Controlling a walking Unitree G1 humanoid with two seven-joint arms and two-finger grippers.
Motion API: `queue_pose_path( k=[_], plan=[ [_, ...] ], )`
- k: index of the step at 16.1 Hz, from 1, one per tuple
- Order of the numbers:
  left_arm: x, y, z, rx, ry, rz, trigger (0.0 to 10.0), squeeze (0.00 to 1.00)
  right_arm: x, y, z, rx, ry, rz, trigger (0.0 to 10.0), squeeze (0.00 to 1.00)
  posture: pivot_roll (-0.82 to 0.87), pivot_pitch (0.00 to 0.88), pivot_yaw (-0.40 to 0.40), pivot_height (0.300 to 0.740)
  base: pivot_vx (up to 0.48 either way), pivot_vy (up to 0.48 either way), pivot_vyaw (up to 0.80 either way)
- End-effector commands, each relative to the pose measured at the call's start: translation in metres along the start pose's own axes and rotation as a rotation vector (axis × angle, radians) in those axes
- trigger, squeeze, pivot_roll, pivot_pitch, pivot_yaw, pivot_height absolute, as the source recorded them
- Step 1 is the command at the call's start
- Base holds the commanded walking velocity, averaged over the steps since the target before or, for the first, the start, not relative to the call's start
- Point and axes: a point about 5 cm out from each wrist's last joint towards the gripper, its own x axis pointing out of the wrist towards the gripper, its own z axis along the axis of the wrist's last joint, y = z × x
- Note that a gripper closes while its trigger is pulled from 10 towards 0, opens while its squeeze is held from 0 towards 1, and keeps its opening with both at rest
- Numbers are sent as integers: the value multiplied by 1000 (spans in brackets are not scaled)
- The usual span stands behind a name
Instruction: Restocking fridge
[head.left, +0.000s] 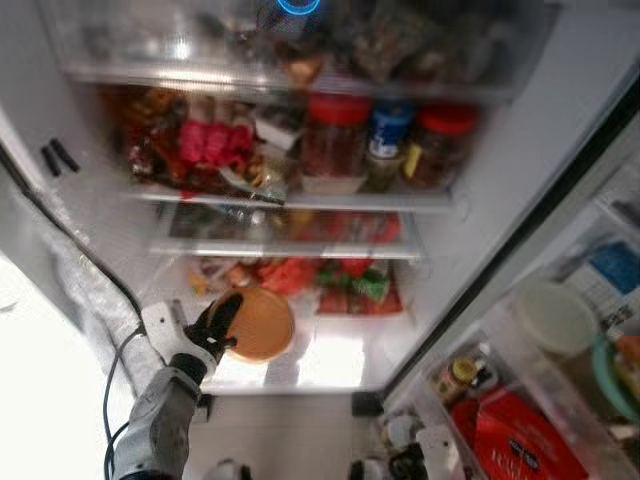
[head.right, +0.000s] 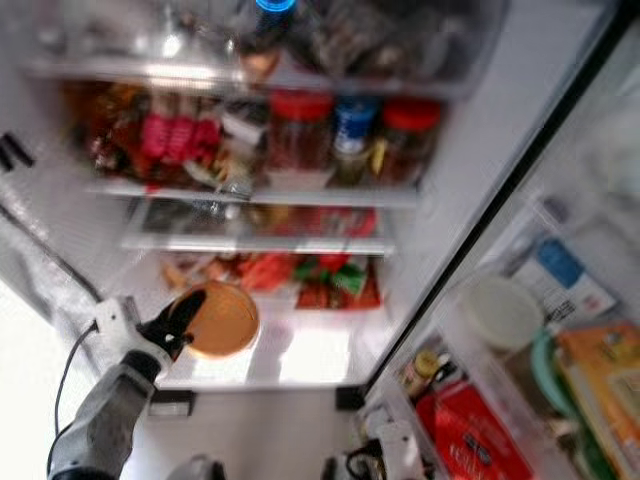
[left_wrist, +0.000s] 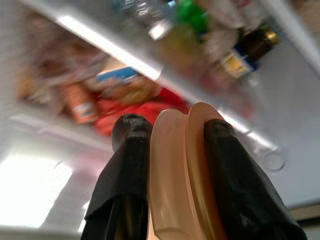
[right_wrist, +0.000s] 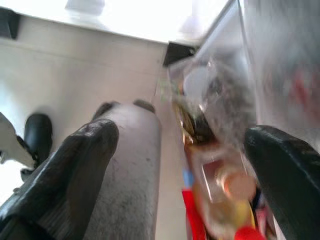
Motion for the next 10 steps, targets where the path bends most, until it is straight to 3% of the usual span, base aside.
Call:
queue_pose_path(
  k=[1,10],
  plan=[
    [-1,-4,-6,-21,15,-16,10000,0,-12,-4,-40,-4,160,-11,10000,0,37,148,-53,650,337,0,0],
    [-1,-8,-10,-34,50,-52,10000,0,-12,-3,-41,-7,163,-1,10000,0,36,150,-54,650,340,0,0]
  ],
)
